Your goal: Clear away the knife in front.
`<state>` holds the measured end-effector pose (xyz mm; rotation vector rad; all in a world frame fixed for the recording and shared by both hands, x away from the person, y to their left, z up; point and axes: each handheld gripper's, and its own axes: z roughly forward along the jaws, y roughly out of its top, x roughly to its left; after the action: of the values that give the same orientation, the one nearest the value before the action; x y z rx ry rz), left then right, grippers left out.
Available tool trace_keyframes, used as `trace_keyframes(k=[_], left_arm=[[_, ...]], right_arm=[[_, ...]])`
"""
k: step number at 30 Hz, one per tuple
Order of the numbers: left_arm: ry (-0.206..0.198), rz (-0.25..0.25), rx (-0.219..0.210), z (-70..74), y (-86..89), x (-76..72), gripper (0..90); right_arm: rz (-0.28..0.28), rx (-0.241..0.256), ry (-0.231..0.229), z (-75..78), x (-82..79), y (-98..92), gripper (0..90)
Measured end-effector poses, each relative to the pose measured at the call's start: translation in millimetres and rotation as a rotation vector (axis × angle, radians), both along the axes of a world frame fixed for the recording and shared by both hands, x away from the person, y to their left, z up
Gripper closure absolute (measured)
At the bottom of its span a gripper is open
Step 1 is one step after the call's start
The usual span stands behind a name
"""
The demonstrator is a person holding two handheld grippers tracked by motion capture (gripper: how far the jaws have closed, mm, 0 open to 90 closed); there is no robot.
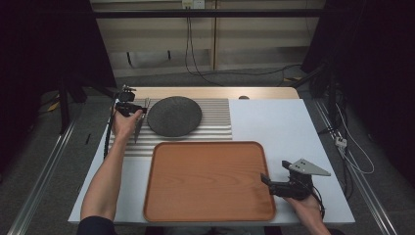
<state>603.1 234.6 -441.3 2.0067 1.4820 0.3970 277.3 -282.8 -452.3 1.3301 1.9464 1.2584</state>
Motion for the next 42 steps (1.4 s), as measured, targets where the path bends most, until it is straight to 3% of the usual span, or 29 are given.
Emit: trace_keyframes(k=[2, 7, 17, 28, 30, 42], left_arm=[[-0.005, 0.006, -0.014, -2.8, -1.2, 1.5, 71.2], [0.007, 0.017, 0.035, -7.9, -6.7, 7.5, 74.5], [0.023, 0.017, 0.035, -7.1, -8.2, 10.0, 78.8], [0.112, -0.046, 0.059, 0.2, -3.5, 4.0, 79.5], [0.127, -0.071, 0.081, 1.8, -3.5, 1.7, 79.5], [0.114, -0.063, 0.111, 0.8, -7.3, -0.5, 78.6]], right_arm=[[0.0, 0.001, 0.001, 0.0, 0.3, 0.2, 4.0], [0.007, -0.001, -0.001, 0.2, 0.3, 0.7, 4.0], [-0.005, 0.001, -0.001, 0.1, -2.1, -2.1, 4.0], [0.003, 0.0, 0.001, 0.0, -1.5, -0.8, 4.0], [0.005, 0.0, 0.002, -0.2, -0.8, -0.9, 4.0], [0.01, -0.002, 0.003, -0.5, 0.0, -0.3, 3.9]])
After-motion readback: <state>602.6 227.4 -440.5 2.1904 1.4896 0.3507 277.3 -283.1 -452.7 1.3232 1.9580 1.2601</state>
